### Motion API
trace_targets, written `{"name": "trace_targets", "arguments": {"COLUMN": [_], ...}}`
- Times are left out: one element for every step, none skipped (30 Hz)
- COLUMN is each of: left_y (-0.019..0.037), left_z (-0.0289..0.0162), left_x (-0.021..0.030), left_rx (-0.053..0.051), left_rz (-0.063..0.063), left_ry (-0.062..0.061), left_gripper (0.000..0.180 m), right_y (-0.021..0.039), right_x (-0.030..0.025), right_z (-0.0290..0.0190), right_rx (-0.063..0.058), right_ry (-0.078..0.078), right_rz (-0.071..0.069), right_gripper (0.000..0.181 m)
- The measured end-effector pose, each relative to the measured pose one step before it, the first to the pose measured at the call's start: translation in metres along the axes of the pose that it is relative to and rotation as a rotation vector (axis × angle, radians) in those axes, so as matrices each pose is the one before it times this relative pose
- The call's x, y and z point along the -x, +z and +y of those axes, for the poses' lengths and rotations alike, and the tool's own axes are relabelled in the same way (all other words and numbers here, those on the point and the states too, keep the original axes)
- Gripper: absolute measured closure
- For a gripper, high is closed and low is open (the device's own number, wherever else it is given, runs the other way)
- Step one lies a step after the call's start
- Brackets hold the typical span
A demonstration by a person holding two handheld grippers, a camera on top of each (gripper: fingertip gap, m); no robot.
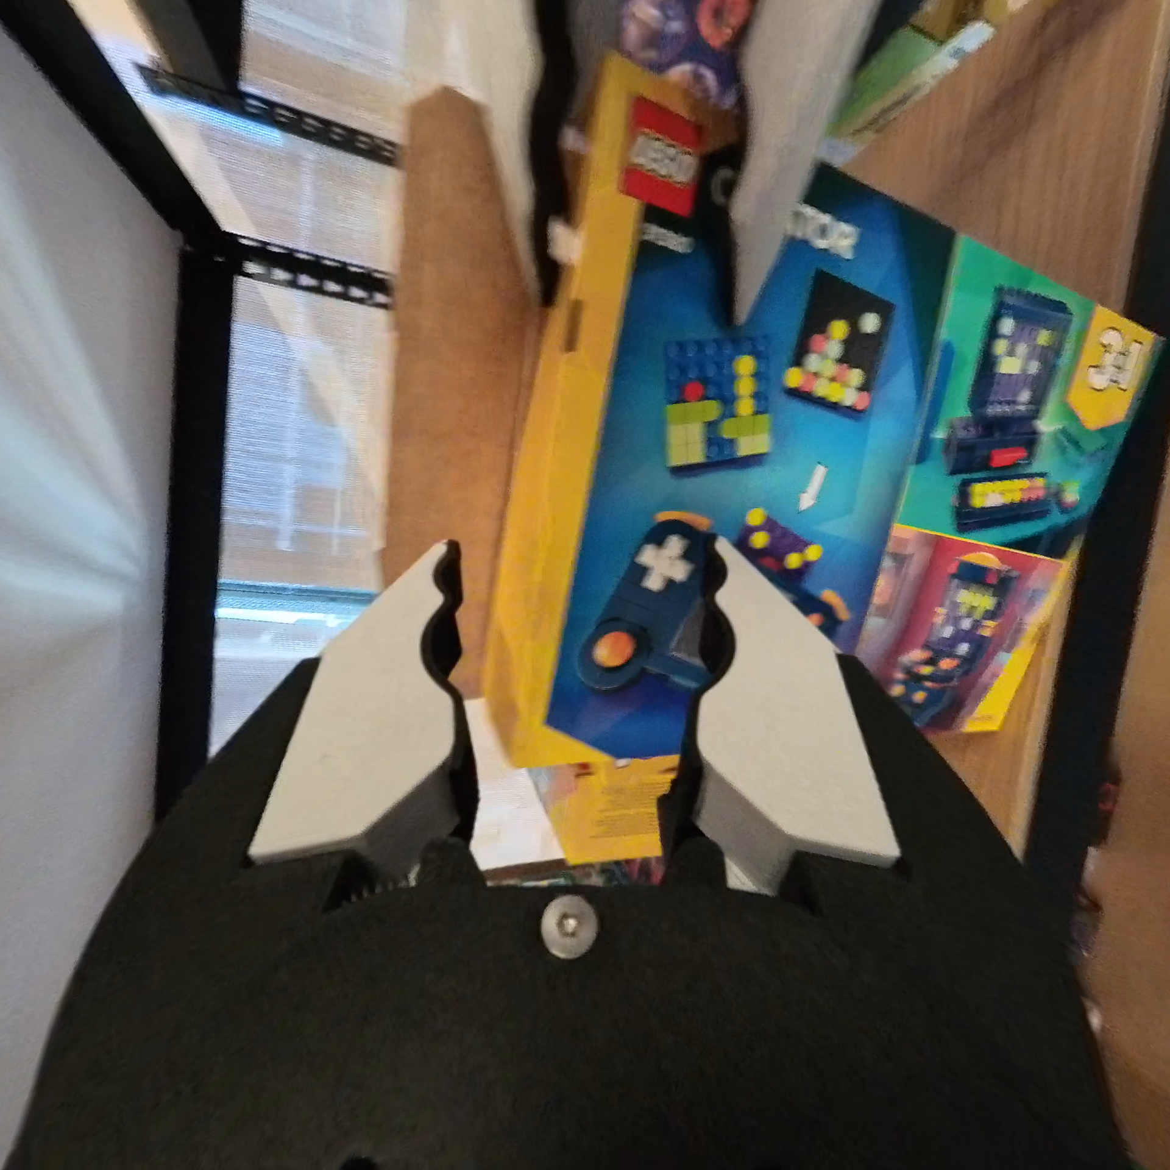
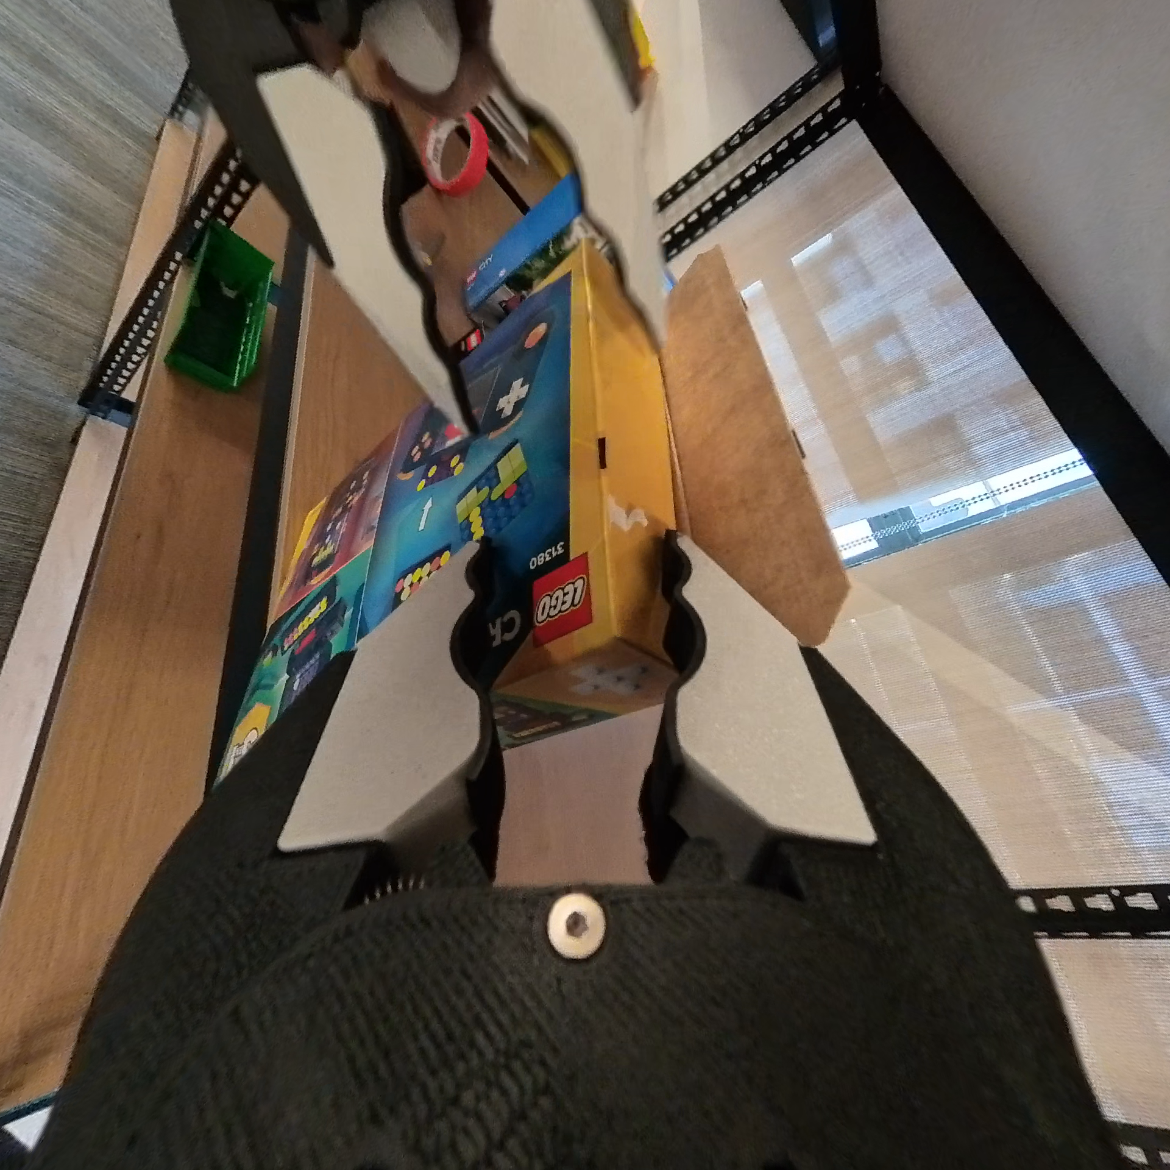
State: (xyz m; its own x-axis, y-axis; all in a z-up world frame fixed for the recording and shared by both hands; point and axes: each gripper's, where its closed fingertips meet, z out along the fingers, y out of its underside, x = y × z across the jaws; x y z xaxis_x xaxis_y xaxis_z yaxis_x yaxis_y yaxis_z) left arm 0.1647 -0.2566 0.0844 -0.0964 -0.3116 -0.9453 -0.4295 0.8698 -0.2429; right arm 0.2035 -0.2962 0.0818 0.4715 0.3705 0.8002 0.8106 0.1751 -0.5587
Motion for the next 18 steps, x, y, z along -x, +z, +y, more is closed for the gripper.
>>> {"name": "trace_targets", "arguments": {"left_y": [-0.0038, -0.00221, -0.00011, 0.00185, 0.00318, 0.00383, 0.00368, 0.0029, 0.00346, 0.004, 0.0026, 0.00144, 0.00107, 0.00055, 0.00062, 0.0005, 0.00004, -0.00048], "left_z": [0.00136, 0.00156, 0.00095, 0.00118, 0.00005, -0.00083, -0.00141, -0.00161, 0.00016, 0.00239, -0.00091, -0.00219, -0.00129, -0.00037, 0.00051, 0.00082, 0.00104, 0.00118], "left_x": [0.01301, 0.00937, 0.0032, 0.00116, 0.00222, 0.0008, -0.00011, -0.00249, -0.00247, 0.00128, -0.00419, -0.00523, -0.0018, -0.00227, -0.00207, -0.00076, -0.00105, -0.00081], "left_rx": [-0.0029, -0.0008, 0.0012, 0.0096, 0.0071, 0.0059, 0.0057, 0.0, 0.0038, 0.0158, -0.0042, -0.0157, -0.0127, -0.0119, -0.0087, -0.0057, -0.0046, -0.004], "left_rz": [-0.0325, -0.0005, 0.0414, 0.0516, 0.0429, 0.0484, 0.0499, 0.059, 0.051, 0.0223, 0.0499, 0.0451, 0.0149, 0.0081, -0.0016, -0.0101, -0.0082, -0.0129], "left_ry": [-0.0115, -0.0207, -0.0208, -0.0203, -0.0142, -0.0035, 0.0013, 0.0115, 0.0196, 0.0148, 0.0029, 0.0014, 0.0089, 0.0067, 0.0034, -0.0031, -0.0128, -0.0087], "left_gripper": [0.1, 0.089, 0.076, 0.069, 0.064, 0.059, 0.061, 0.068, 0.073, 0.075, 0.084, 0.096, 0.101, 0.11, 0.116, 0.118, 0.12, 0.12], "right_y": [-0.00048, -0.00054, -0.00046, -0.00023, -0.00008, 0.00017, 0.00003, 0.00011, 0.0, -0.00027, -0.00035, -0.00047, -0.00039, -0.00026, 0.00026, 0.00057, 0.00097, 0.00114], "right_x": [0.00025, -0.00024, -0.00024, -0.00006, 0.00009, 0.00035, 0.00068, 0.0007, 0.00045, 0.00021, -0.00024, -0.00059, -0.00089, -0.00128, -0.00124, -0.00059, -0.00017, 0.00015], "right_z": [0.0, 0.00069, 0.00075, 0.00015, -0.00002, -0.0002, -0.00059, -0.00075, -0.00071, 0.00003, 0.00067, 0.00114, 0.00113, 0.00155, 0.00125, 0.00045, 0.00002, -0.0007], "right_rx": [-0.0037, -0.0022, -0.0029, -0.0044, -0.0005, 0.0044, 0.0042, 0.0018, 0.0005, 0.0001, -0.0002, -0.003, -0.005, -0.0027, -0.003, -0.0058, -0.0059, -0.0102], "right_ry": [-0.0018, 0.0007, 0.0034, 0.0016, -0.0012, -0.0016, -0.0045, -0.0059, -0.0039, -0.0007, 0.002, 0.0054, 0.0087, 0.0076, 0.008, 0.0007, -0.0077, -0.0123], "right_rz": [0.0015, 0.0029, 0.0015, -0.0016, -0.003, -0.0037, -0.0036, -0.0017, 0.0004, 0.0013, 0.0027, 0.0024, 0.0022, 0.0041, 0.0042, 0.0023, 0.0028, 0.0036], "right_gripper": [0.129, 0.128, 0.128, 0.128, 0.128, 0.128, 0.129, 0.129, 0.129, 0.129, 0.129, 0.129, 0.129, 0.128, 0.128, 0.128, 0.128, 0.128]}}
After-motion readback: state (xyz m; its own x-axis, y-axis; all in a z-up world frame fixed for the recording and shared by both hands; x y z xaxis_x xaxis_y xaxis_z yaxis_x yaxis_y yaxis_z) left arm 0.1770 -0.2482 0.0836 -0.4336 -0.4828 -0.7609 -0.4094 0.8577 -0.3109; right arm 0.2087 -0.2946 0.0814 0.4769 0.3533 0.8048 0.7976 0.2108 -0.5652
